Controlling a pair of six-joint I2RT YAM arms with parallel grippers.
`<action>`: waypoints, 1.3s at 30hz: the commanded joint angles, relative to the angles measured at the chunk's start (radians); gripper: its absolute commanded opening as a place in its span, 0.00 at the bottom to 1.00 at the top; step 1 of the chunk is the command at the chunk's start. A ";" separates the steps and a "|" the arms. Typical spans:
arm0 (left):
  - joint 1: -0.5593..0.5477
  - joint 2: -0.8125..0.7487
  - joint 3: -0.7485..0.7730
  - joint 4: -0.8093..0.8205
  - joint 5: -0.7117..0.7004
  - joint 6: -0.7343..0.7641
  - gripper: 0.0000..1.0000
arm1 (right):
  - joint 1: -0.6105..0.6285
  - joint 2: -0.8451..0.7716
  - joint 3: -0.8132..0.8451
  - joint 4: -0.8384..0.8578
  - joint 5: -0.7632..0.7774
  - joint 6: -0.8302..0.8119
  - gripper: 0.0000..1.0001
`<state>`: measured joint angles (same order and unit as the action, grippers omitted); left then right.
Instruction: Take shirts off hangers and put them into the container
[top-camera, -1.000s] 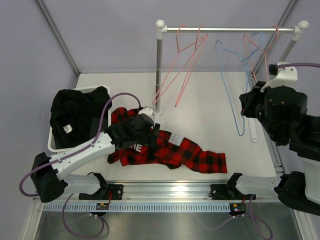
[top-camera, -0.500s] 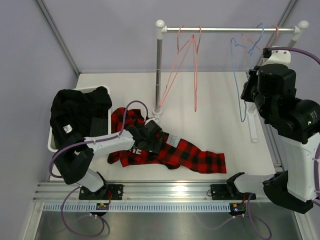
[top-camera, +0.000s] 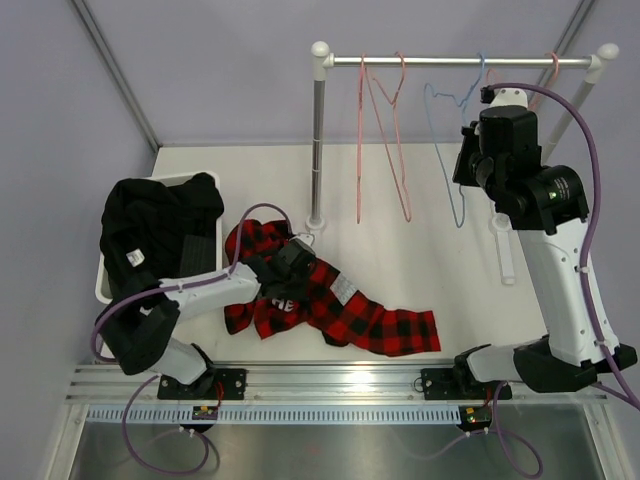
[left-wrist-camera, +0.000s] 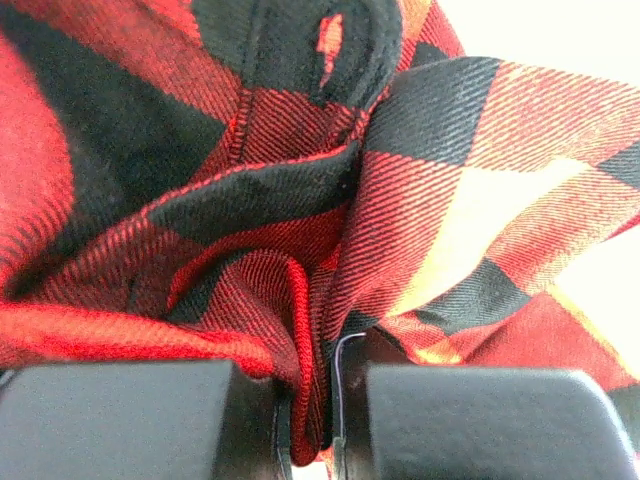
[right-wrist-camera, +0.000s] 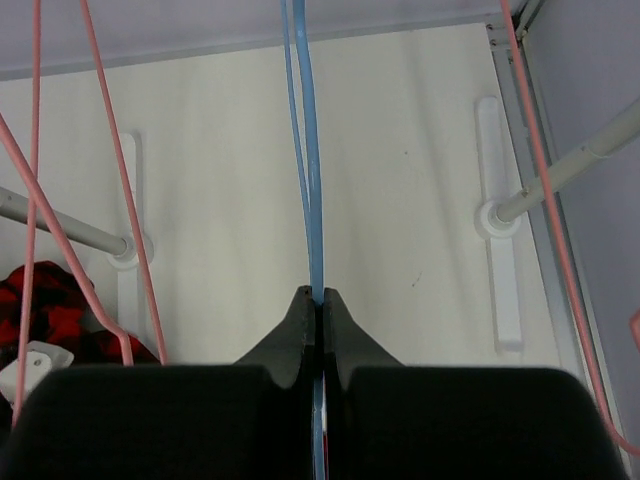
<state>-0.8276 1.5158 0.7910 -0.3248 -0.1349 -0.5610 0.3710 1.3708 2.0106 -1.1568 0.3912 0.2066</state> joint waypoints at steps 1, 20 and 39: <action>-0.004 -0.182 0.048 -0.127 -0.007 -0.019 0.00 | -0.006 -0.084 -0.086 0.057 -0.057 0.013 0.00; 0.596 -0.212 1.203 -0.617 -0.289 0.487 0.00 | -0.006 -0.317 -0.073 0.009 -0.090 0.001 1.00; 0.775 -0.289 1.519 -0.225 -0.566 0.757 0.00 | 0.127 -0.354 -0.242 0.083 -0.135 -0.007 0.99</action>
<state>-0.0559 1.2621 2.3211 -0.7650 -0.5785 0.0643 0.4656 1.0138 1.7790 -1.1172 0.2455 0.2218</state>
